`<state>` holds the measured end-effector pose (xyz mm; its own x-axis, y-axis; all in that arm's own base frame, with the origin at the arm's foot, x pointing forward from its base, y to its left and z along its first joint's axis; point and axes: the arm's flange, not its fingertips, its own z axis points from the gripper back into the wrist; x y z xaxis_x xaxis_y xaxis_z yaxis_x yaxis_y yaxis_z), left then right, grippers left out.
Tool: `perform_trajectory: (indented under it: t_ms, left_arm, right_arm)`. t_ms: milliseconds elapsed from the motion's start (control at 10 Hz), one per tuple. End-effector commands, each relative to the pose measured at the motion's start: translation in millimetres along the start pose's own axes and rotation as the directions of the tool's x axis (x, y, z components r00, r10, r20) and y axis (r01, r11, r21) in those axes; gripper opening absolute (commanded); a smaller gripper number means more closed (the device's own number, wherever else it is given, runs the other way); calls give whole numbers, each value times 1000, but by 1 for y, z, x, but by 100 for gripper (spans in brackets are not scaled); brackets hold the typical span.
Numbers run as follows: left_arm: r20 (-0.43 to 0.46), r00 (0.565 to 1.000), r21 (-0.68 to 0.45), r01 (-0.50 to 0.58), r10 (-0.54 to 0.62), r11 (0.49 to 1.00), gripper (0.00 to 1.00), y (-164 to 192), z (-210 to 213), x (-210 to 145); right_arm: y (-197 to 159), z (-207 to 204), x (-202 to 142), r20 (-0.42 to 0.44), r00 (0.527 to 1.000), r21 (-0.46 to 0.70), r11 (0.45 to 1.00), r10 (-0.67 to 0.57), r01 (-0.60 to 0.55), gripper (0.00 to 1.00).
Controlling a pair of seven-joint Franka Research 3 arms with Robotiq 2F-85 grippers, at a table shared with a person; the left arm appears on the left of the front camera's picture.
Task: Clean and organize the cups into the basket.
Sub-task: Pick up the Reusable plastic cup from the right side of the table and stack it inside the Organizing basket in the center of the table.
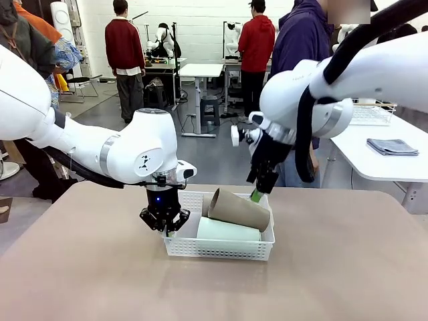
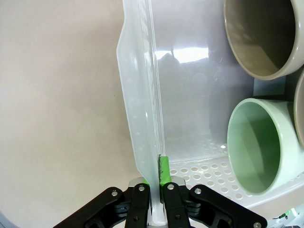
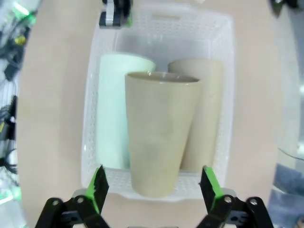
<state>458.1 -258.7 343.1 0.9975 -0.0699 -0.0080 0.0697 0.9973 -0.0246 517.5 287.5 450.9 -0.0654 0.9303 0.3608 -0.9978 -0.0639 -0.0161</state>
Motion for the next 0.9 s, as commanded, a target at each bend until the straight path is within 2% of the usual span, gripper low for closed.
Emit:
perform_trajectory:
  t_ms: [0,200,400,600,800]
  left_arm:
    - [-2,1000,3,1,-1,1000,0,0,-1,-1]
    - [-2,1000,3,1,-1,1000,0,0,-1,-1]
    - [-2,1000,3,1,-1,1000,0,0,-1,-1]
    - [-2,1000,3,1,-1,1000,0,0,-1,-1]
    - [-2,1000,3,1,-1,1000,0,0,-1,-1]
  right_arm:
    - [16,32,-17,99,995,-34,999,17,-14,100]
    - [22,57,-30,163,987,-55,998,13,-4,100]
    - [31,83,-61,291,957,-41,999,-11,24,100]
    - [43,114,-130,525,850,-35,998,-32,60,100]
    - [58,141,-189,641,766,-74,988,-57,136,100]
